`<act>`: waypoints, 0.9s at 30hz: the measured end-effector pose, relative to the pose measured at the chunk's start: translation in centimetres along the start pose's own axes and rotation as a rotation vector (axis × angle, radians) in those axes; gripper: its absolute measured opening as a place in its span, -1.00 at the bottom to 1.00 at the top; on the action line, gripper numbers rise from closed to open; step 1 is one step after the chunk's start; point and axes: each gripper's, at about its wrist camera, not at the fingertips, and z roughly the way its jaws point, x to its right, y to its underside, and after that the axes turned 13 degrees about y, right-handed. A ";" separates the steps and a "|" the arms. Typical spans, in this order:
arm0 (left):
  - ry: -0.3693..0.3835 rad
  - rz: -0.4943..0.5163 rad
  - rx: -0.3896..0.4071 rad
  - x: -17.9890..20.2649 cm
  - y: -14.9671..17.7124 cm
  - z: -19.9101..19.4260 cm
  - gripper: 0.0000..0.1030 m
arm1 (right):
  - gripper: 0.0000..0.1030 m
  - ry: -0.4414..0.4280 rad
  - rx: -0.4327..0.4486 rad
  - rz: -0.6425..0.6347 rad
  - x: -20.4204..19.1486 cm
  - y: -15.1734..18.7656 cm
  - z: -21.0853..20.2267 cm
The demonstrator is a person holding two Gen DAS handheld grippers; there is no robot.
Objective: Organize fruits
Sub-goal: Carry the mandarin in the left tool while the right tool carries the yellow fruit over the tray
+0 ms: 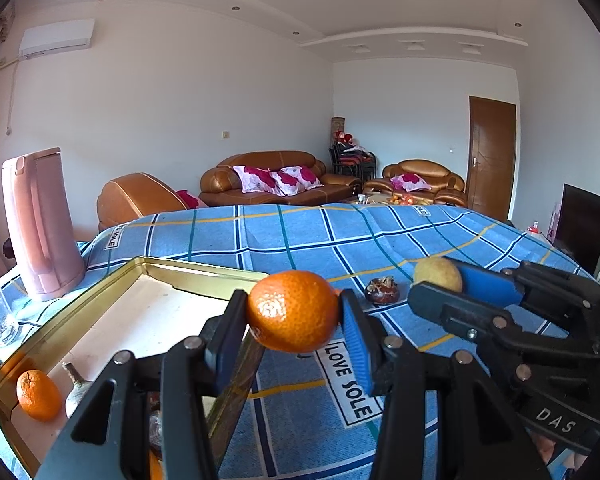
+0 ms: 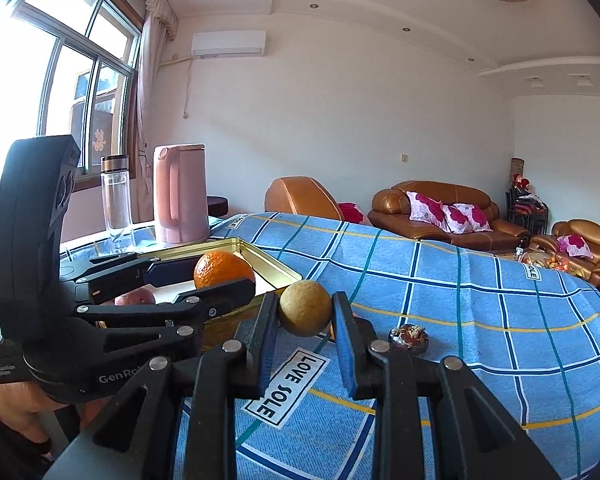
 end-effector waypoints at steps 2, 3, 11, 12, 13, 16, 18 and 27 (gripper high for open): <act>-0.004 -0.003 0.003 -0.2 0.1 -0.3 -0.06 | -0.44 -0.006 0.000 -0.006 -0.4 0.0 0.0; -0.007 -0.003 0.004 -0.3 0.1 -0.4 -0.06 | -0.44 -0.009 0.000 -0.009 -0.6 0.0 0.0; -0.017 -0.011 0.014 -1.3 0.4 -1.5 -0.06 | -0.44 -0.027 -0.001 -0.026 -1.8 -0.1 0.0; -0.017 -0.012 0.016 -1.4 0.5 -1.6 -0.06 | -0.44 -0.030 -0.002 -0.026 -2.0 -0.2 0.0; -0.017 -0.014 0.017 -1.5 0.5 -1.8 -0.06 | -0.44 -0.033 -0.003 -0.027 -2.1 -0.2 0.0; -0.024 -0.019 0.020 -1.9 0.7 -2.3 -0.06 | -0.44 -0.041 -0.004 -0.034 -2.6 -0.3 0.1; -0.027 -0.022 0.021 -2.1 0.8 -2.6 -0.06 | -0.44 -0.046 -0.004 -0.039 -3.0 -0.4 0.2; -0.041 -0.043 0.027 -3.5 1.1 -3.9 -0.06 | -0.44 -0.074 -0.005 -0.070 -4.9 -0.7 0.3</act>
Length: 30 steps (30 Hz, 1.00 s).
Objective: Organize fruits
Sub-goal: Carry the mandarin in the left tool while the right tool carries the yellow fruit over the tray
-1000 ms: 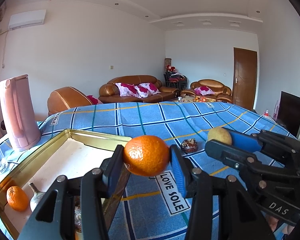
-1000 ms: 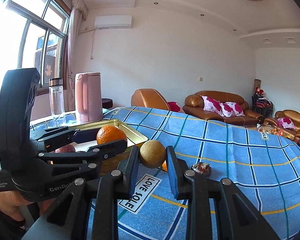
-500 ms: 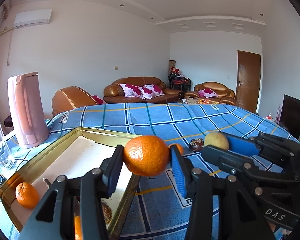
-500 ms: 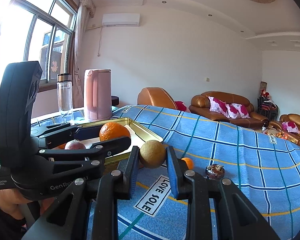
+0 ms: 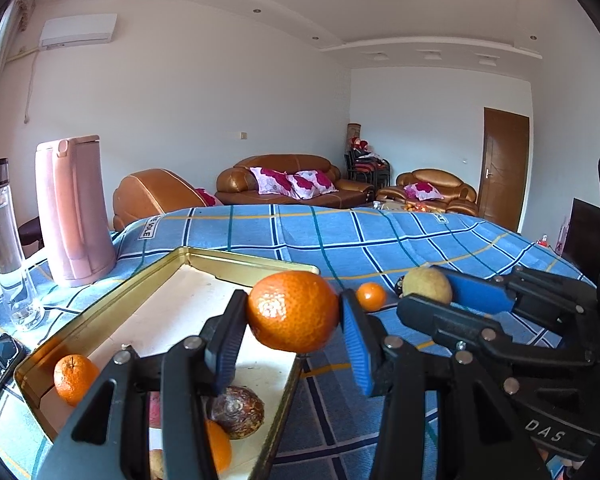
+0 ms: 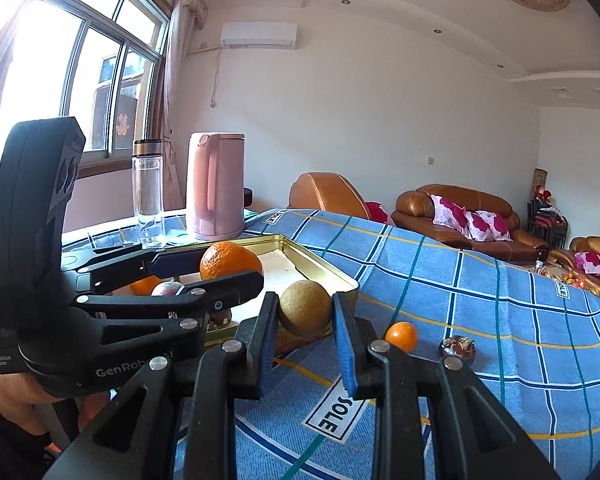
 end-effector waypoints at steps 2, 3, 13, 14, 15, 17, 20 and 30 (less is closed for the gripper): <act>-0.009 -0.004 0.000 -0.4 0.1 -0.2 -0.06 | -0.44 -0.009 0.001 -0.006 -0.4 -0.2 0.1; -0.012 -0.008 -0.001 -0.6 0.1 -0.4 -0.06 | -0.44 -0.013 0.002 -0.010 -0.7 -0.2 0.1; -0.048 -0.035 -0.004 -2.7 0.3 -1.5 -0.06 | -0.44 -0.051 0.005 -0.036 -2.8 -0.8 0.7; -0.051 -0.039 -0.004 -2.9 0.3 -1.6 -0.06 | -0.44 -0.054 0.004 -0.039 -3.0 -0.9 0.7; -0.054 -0.041 -0.005 -3.1 0.3 -1.7 -0.06 | -0.44 -0.057 0.004 -0.043 -3.1 -0.9 0.7; -0.063 -0.043 -0.005 -3.4 0.4 -2.0 -0.06 | -0.44 -0.061 0.004 -0.050 -3.4 -0.9 0.7; -0.068 -0.044 -0.004 -3.8 0.5 -2.3 -0.06 | -0.44 -0.070 0.004 -0.057 -3.8 -1.1 0.7; -0.097 -0.058 -0.005 -5.1 0.8 -3.3 -0.06 | -0.44 -0.104 0.006 -0.093 -5.9 -1.7 1.2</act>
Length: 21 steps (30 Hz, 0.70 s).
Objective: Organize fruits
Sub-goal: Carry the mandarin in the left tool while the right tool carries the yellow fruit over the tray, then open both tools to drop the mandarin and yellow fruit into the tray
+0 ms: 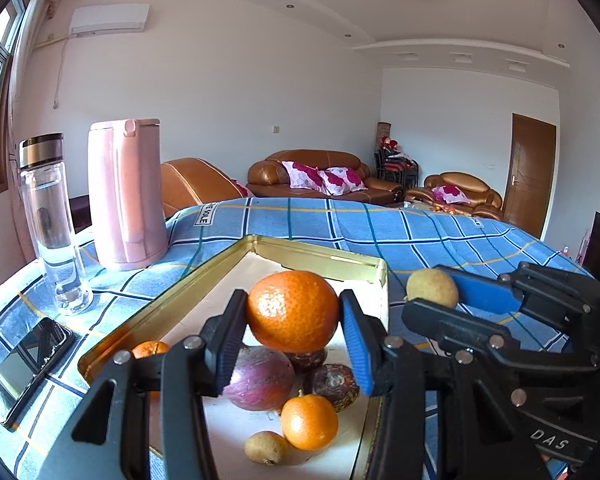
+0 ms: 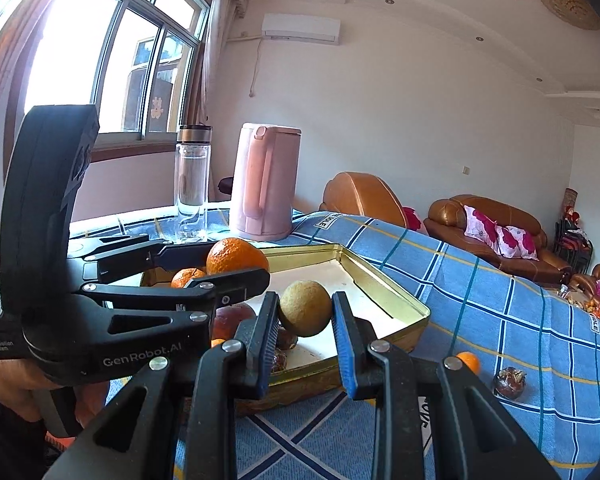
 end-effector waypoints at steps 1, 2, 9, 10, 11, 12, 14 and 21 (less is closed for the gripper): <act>-0.002 -0.002 -0.001 -0.3 0.0 0.0 -0.06 | -0.44 -0.003 0.000 -0.004 -0.2 -0.1 0.0; -0.005 -0.003 -0.001 -0.5 0.0 -0.1 -0.06 | -0.44 -0.006 0.000 -0.006 -0.3 -0.1 0.1; -0.028 -0.010 0.004 -1.5 0.0 -0.6 -0.06 | -0.44 -0.020 0.000 -0.019 -1.0 -0.3 0.5; -0.033 -0.010 0.004 -1.6 0.0 -0.7 -0.06 | -0.44 -0.022 0.000 -0.019 -1.0 -0.3 0.5; -0.036 -0.009 0.003 -1.8 0.0 -0.7 -0.06 | -0.44 -0.024 0.001 -0.020 -1.1 -0.4 0.5; -0.039 -0.009 0.001 -1.9 0.0 -0.7 -0.06 | -0.44 -0.025 0.001 -0.020 -1.2 -0.4 0.5; -0.045 -0.010 -0.001 -2.1 0.0 -0.8 -0.06 | -0.44 -0.028 0.000 -0.022 -1.4 -0.5 0.6; -0.074 -0.028 -0.007 -3.4 0.0 -1.1 -0.06 | -0.44 -0.040 -0.003 -0.034 -2.0 -0.5 1.0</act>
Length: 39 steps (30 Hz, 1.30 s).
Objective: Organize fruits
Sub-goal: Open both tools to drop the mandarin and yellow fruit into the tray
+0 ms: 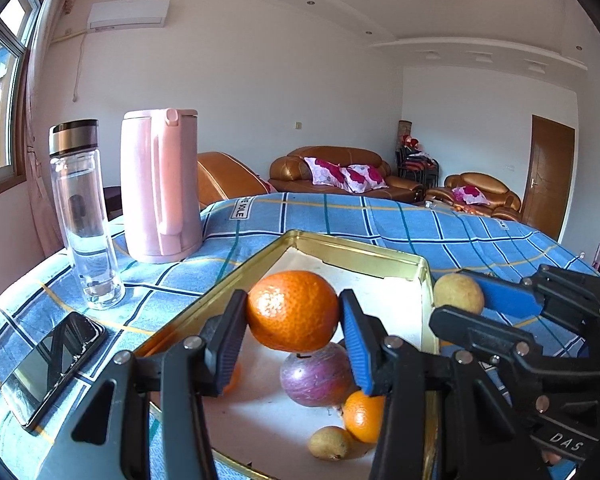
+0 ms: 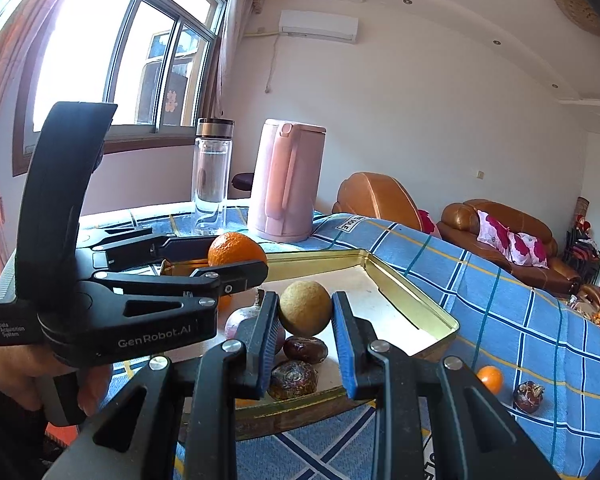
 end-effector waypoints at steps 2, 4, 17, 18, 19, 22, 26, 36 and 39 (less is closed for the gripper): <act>-0.008 -0.006 0.001 -0.5 0.0 0.0 -0.06 | -0.44 -0.004 -0.003 -0.001 -0.2 0.0 0.2; -0.020 -0.012 -0.002 -1.0 0.0 -0.2 -0.06 | -0.44 -0.010 -0.007 -0.005 -0.5 -0.1 0.4; -0.023 -0.106 -0.078 -4.8 0.5 0.4 -0.07 | -0.44 -0.069 -0.068 -0.047 -3.2 -0.1 2.6; -0.022 -0.109 -0.083 -4.9 0.5 0.4 -0.06 | -0.44 -0.076 -0.074 -0.055 -3.5 0.0 2.8; -0.025 -0.109 -0.089 -4.9 0.5 0.5 -0.07 | -0.44 -0.082 -0.081 -0.062 -3.8 0.0 2.8; -0.025 -0.105 -0.107 -5.0 0.6 0.7 -0.06 | -0.44 -0.086 -0.101 -0.094 -4.7 0.1 3.2; -0.029 -0.085 -0.129 -4.8 0.7 0.9 -0.05 | -0.44 -0.099 -0.139 -0.109 -5.2 0.3 3.7; -0.055 -0.060 -0.119 -4.3 0.9 0.5 0.13 | -0.44 -0.123 -0.176 -0.119 -5.3 0.4 4.2; -0.066 -0.071 -0.090 -4.3 0.7 -0.1 0.53 | -0.37 -0.119 -0.177 -0.115 -5.2 0.5 4.1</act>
